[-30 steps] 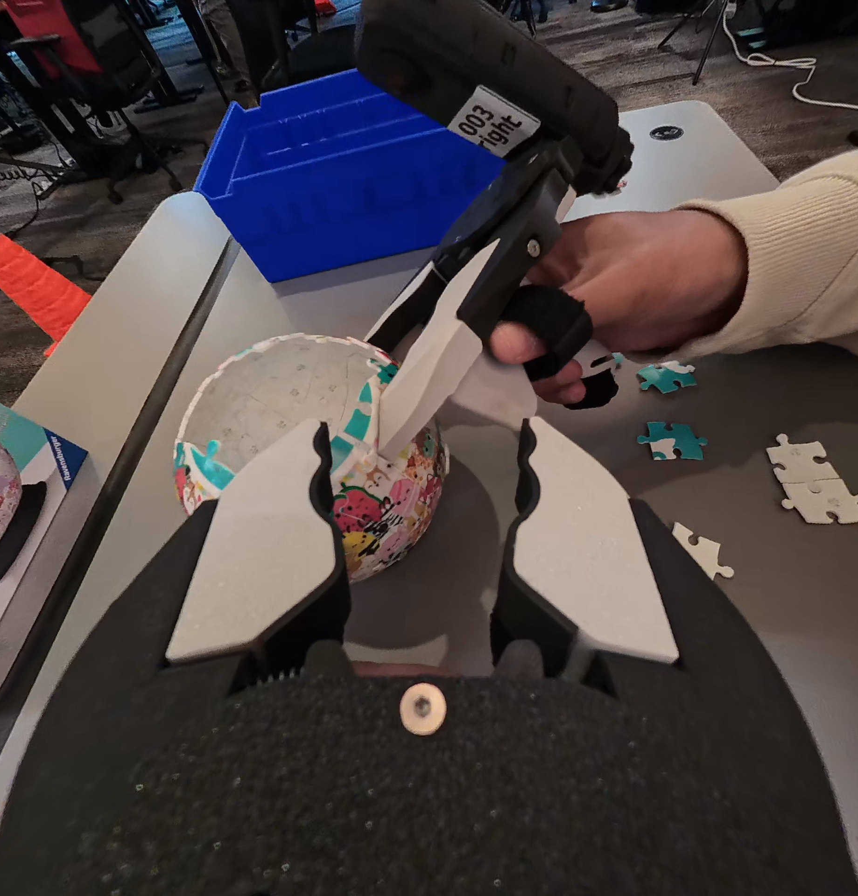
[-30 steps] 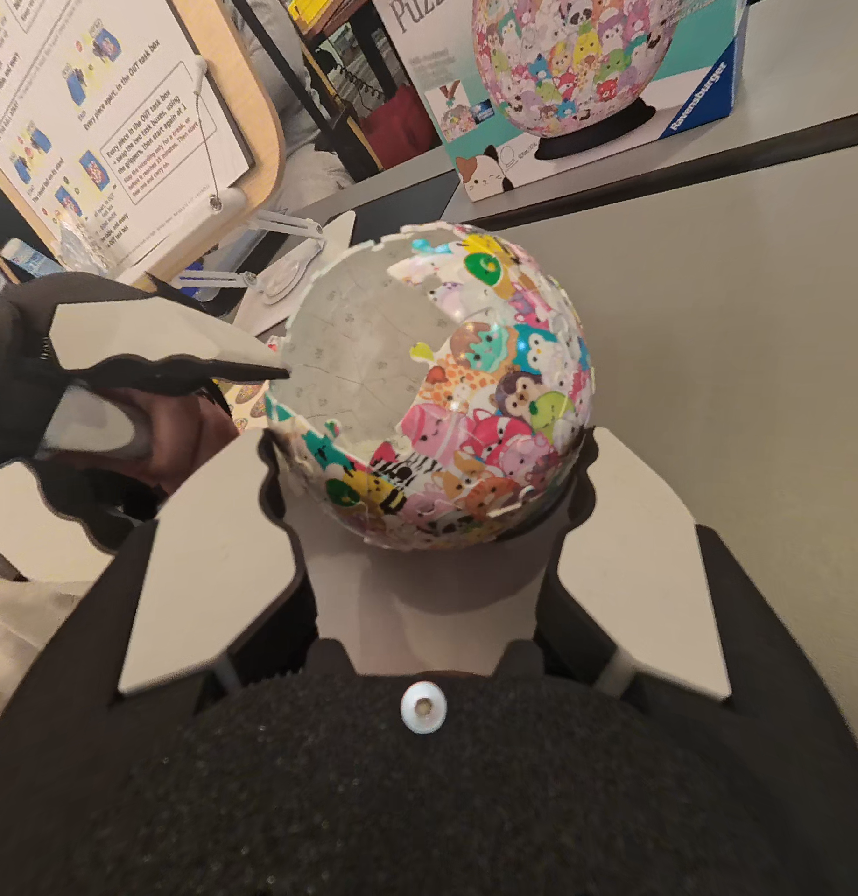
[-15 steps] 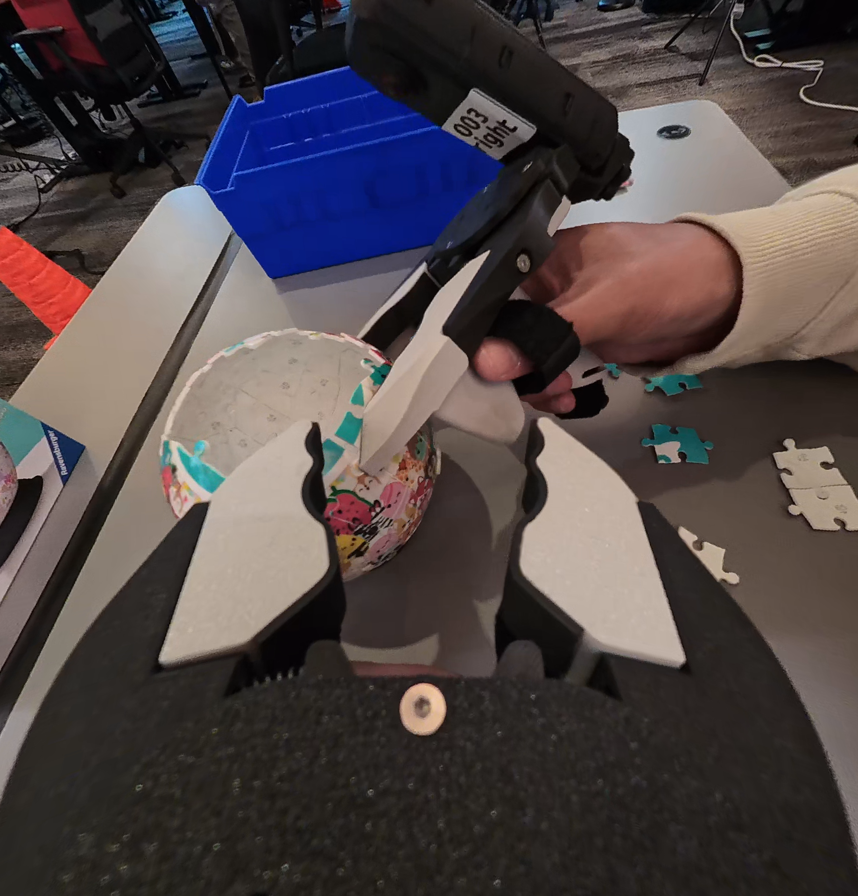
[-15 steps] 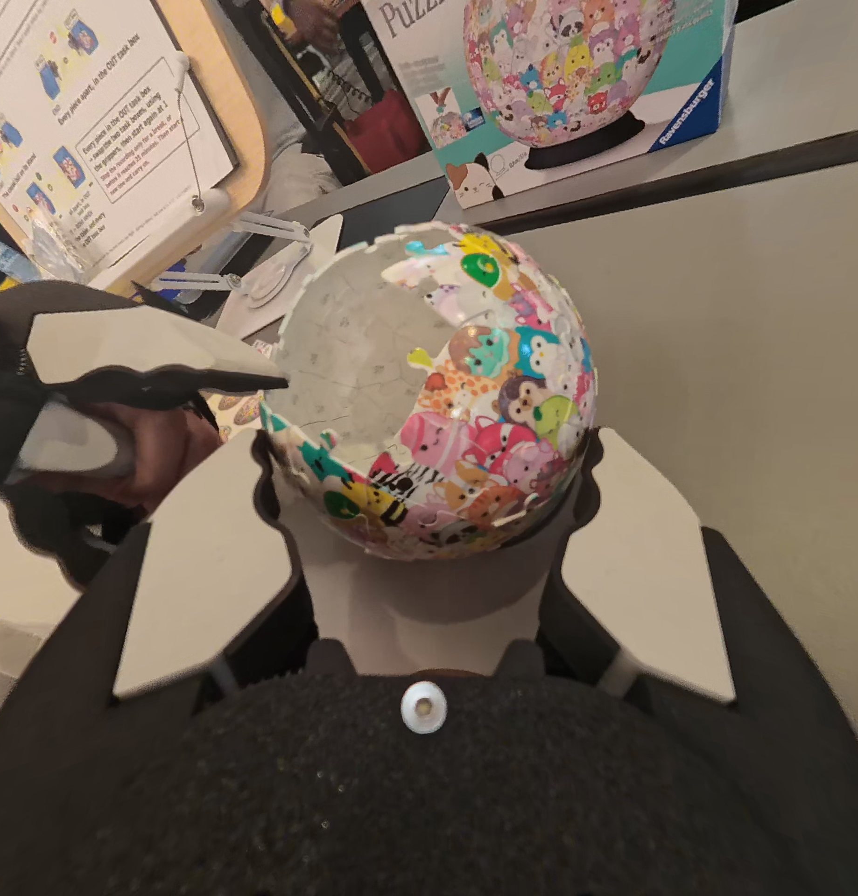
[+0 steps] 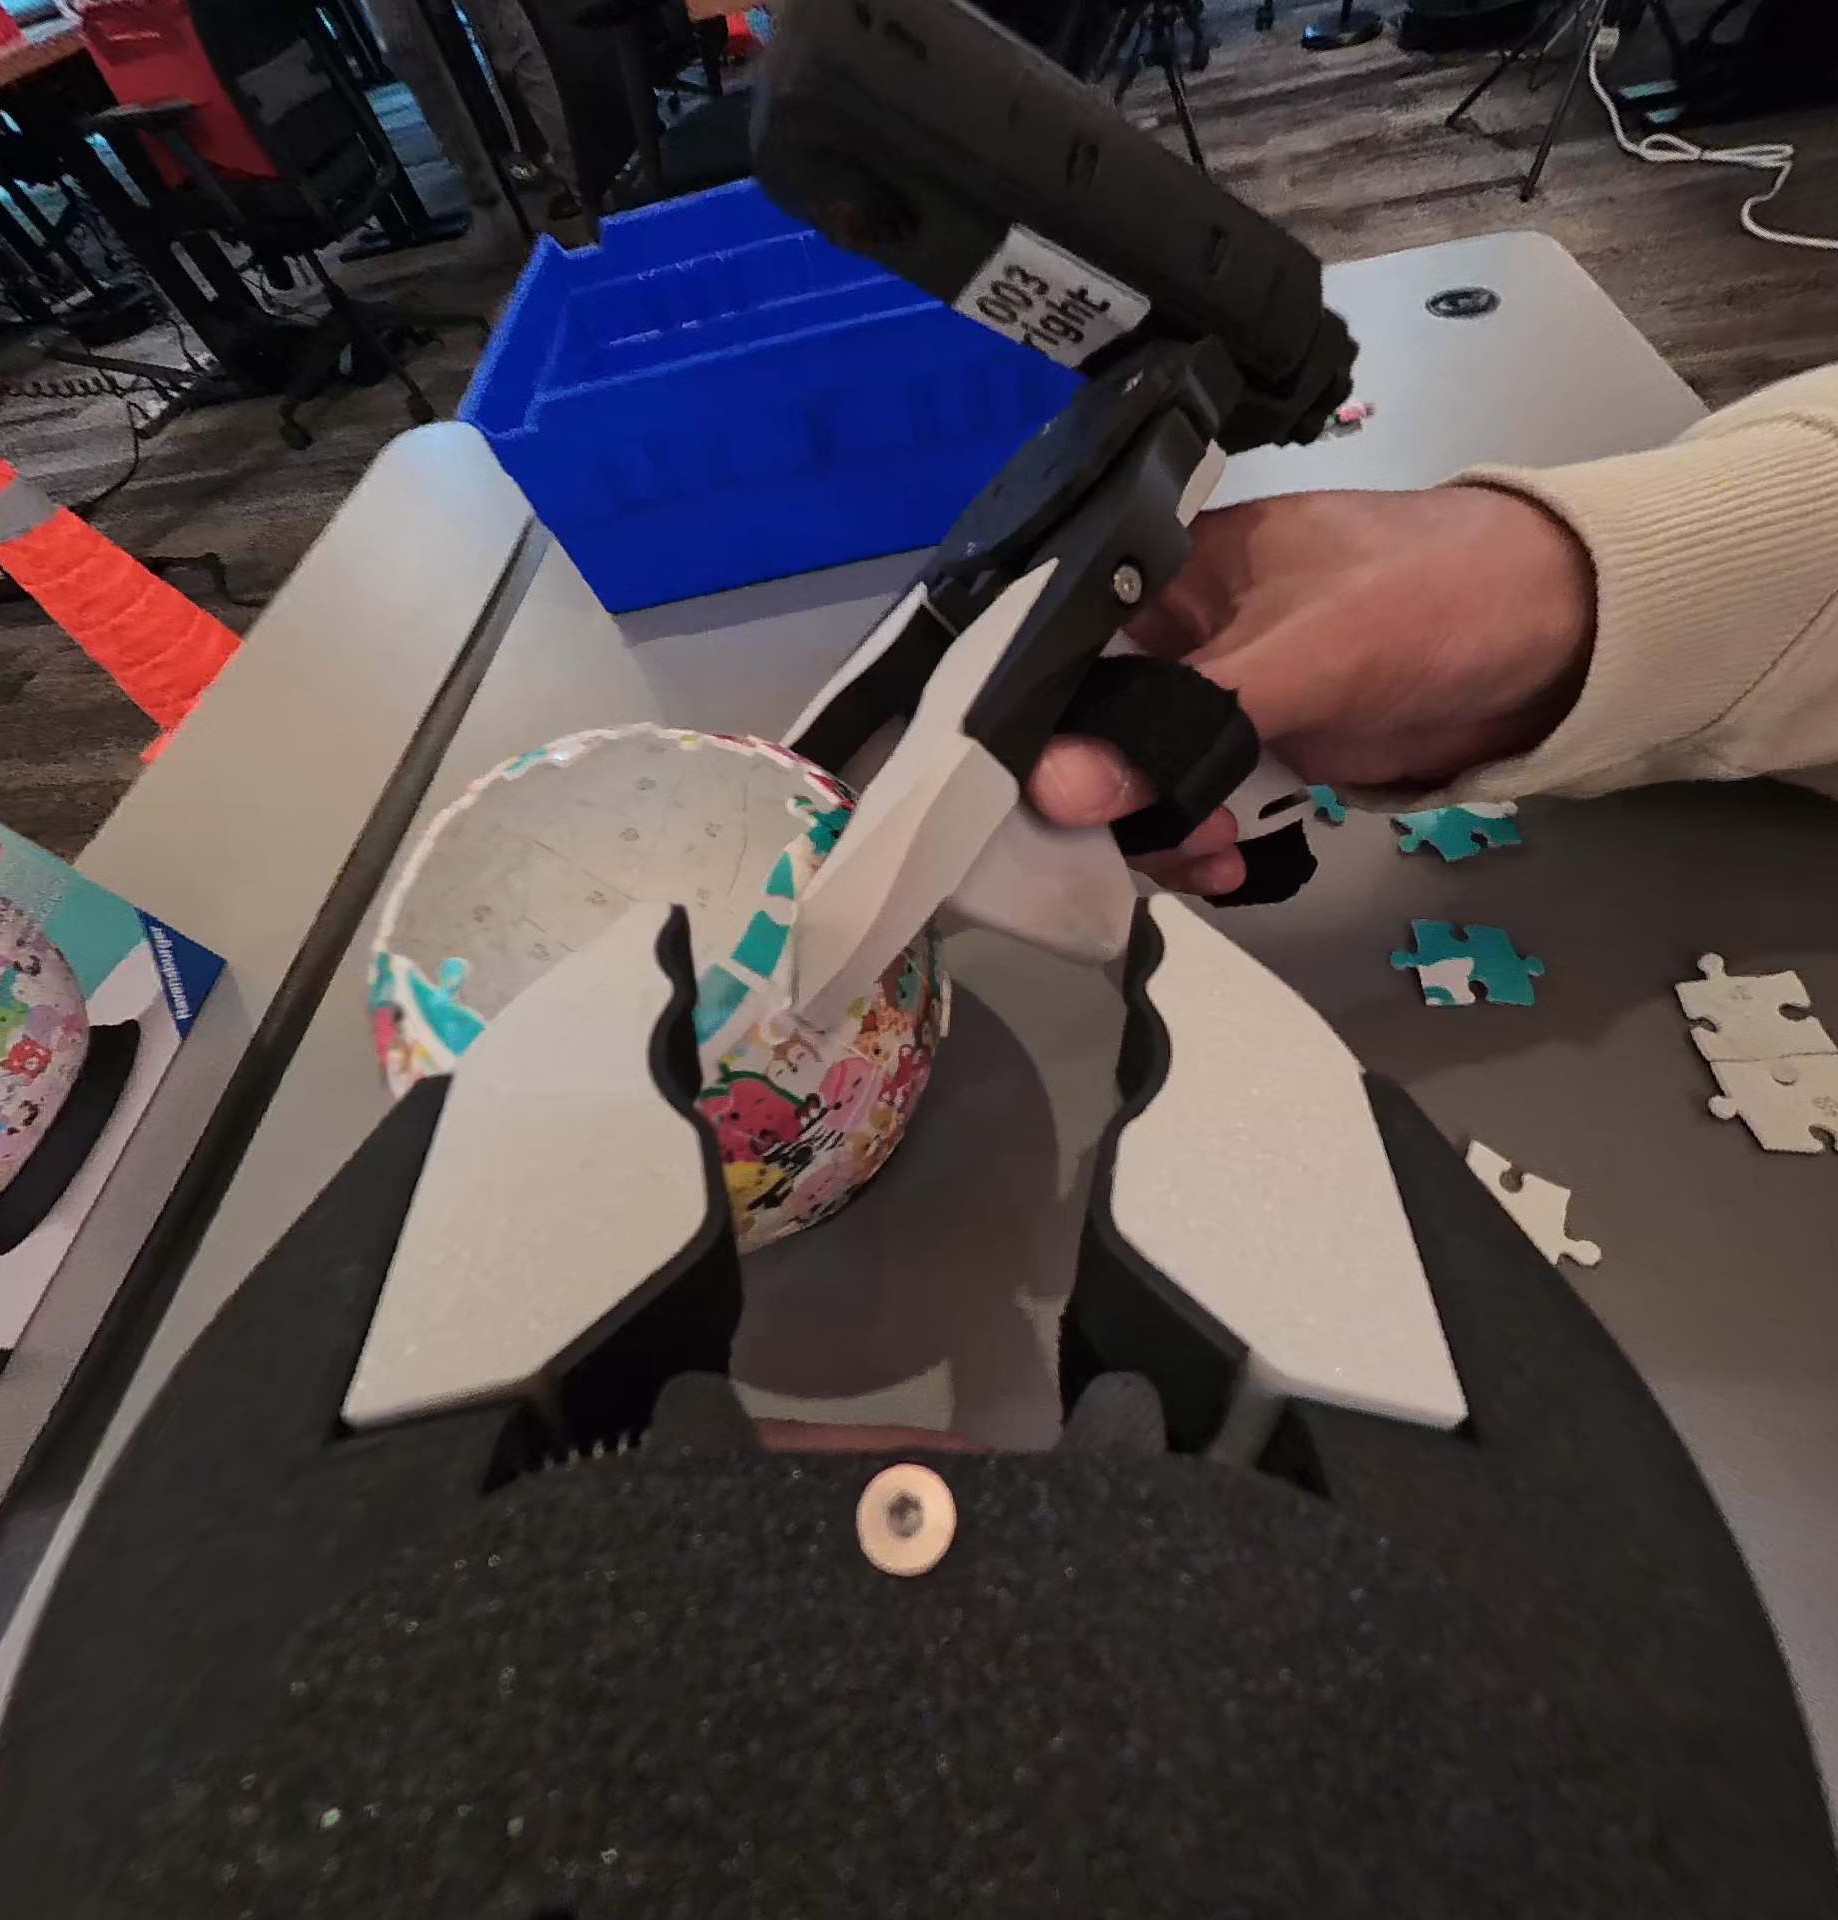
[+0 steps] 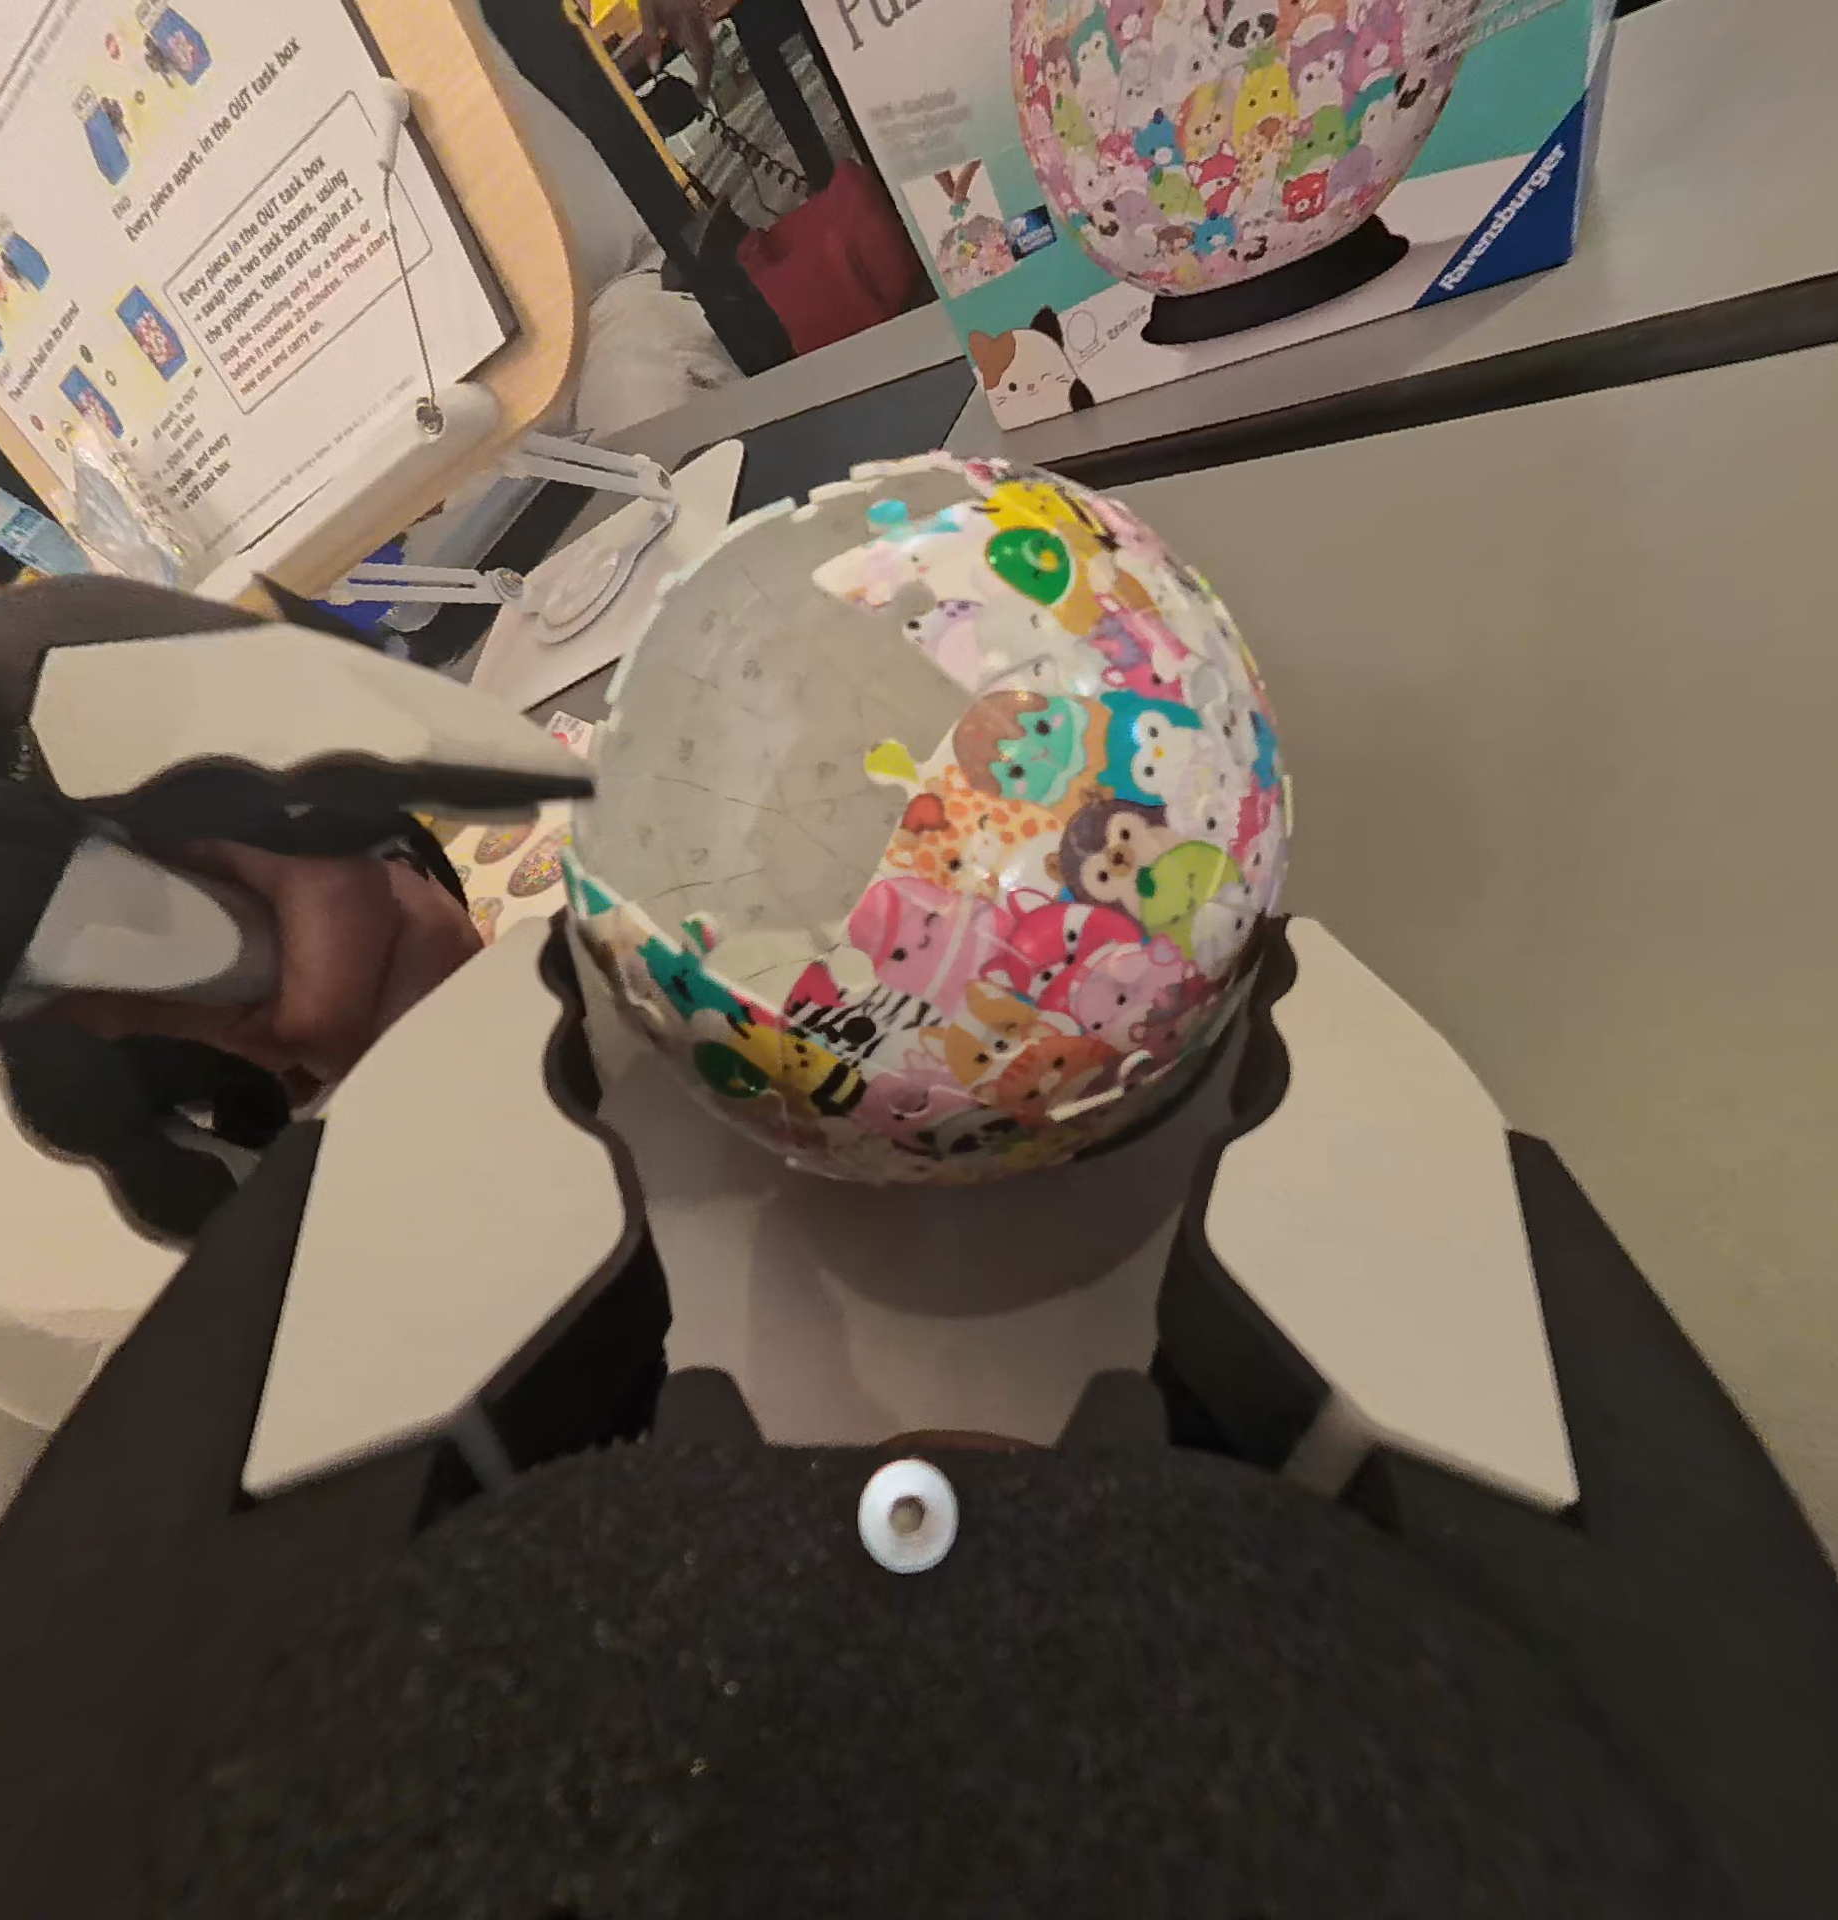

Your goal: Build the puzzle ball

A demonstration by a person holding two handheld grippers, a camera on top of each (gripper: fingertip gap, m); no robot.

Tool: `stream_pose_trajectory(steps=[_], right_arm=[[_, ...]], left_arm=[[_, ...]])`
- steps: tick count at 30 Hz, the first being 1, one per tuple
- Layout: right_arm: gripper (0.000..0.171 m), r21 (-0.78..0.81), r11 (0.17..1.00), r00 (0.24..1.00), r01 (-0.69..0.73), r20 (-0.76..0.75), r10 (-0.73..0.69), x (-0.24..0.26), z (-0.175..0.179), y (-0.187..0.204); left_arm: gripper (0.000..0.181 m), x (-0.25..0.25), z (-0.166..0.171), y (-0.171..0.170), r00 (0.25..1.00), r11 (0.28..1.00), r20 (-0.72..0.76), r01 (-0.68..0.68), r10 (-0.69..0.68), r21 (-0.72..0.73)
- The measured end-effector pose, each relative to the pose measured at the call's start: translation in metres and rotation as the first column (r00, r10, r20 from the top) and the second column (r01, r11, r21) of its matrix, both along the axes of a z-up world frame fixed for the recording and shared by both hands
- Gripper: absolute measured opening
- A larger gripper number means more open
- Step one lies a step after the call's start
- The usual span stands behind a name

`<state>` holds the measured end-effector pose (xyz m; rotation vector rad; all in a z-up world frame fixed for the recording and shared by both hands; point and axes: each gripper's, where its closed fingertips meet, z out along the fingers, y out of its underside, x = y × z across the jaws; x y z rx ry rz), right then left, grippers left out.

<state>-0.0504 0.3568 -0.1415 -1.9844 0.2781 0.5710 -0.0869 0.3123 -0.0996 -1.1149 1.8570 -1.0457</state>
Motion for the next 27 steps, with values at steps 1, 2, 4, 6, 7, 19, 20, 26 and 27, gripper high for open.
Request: stream_pose_trajectory(steps=[1, 2, 4, 6, 7, 19, 20, 26, 27], right_arm=[[0.121, 0.002, 1.0, 1.0, -0.009, 0.001, 0.009, -0.001, 0.001, -0.002], [0.119, 0.008, 1.0, 1.0, -0.014, 0.003, 0.014, 0.0, 0.002, -0.004], [0.116, 0.017, 0.999, 0.999, -0.045, -0.006, 0.045, 0.0, 0.005, -0.011], [0.114, 0.048, 0.995, 0.996, -0.088, -0.003, 0.088, 0.001, 0.01, -0.015], [0.114, 0.05, 0.993, 0.994, -0.11, 0.003, 0.11, 0.002, 0.009, -0.016], [0.132, -0.142, 0.908, 0.892, -0.393, 0.179, 0.414, 0.011, -0.042, -0.012], [0.13, -0.18, 0.895, 0.868, -0.408, 0.228, 0.442, 0.013, -0.052, -0.012], [0.124, -0.27, 0.788, 0.734, -0.554, 0.289, 0.615, -0.006, -0.066, -0.011], [0.124, -0.274, 0.784, 0.726, -0.557, 0.297, 0.62, -0.007, -0.067, -0.011]], left_arm=[[0.08, -0.002, 0.005, 0.002, 1.0, 1.0, 0.02, -0.006, 0.006, -0.008], [0.081, -0.005, 0.011, 0.006, 0.999, 1.0, 0.042, -0.013, 0.014, -0.025], [0.084, -0.015, 0.02, 0.018, 0.997, 0.996, 0.072, -0.035, 0.041, -0.079], [0.092, -0.023, 0.016, 0.039, 0.994, 0.985, 0.07, -0.078, 0.09, -0.156], [0.098, -0.024, 0.01, 0.051, 0.991, 0.973, 0.064, -0.105, 0.12, -0.206], [0.119, -0.008, -0.077, 0.051, 0.964, 0.932, -0.265, -0.111, 0.016, -0.346], [0.118, -0.008, -0.081, 0.049, 0.958, 0.937, -0.286, -0.106, 0.007, -0.333], [0.123, -0.008, -0.088, 0.036, 0.946, 0.95, -0.325, -0.1, -0.002, -0.296], [0.124, -0.01, -0.089, 0.034, 0.944, 0.951, -0.33, -0.105, 0.003, -0.292]])
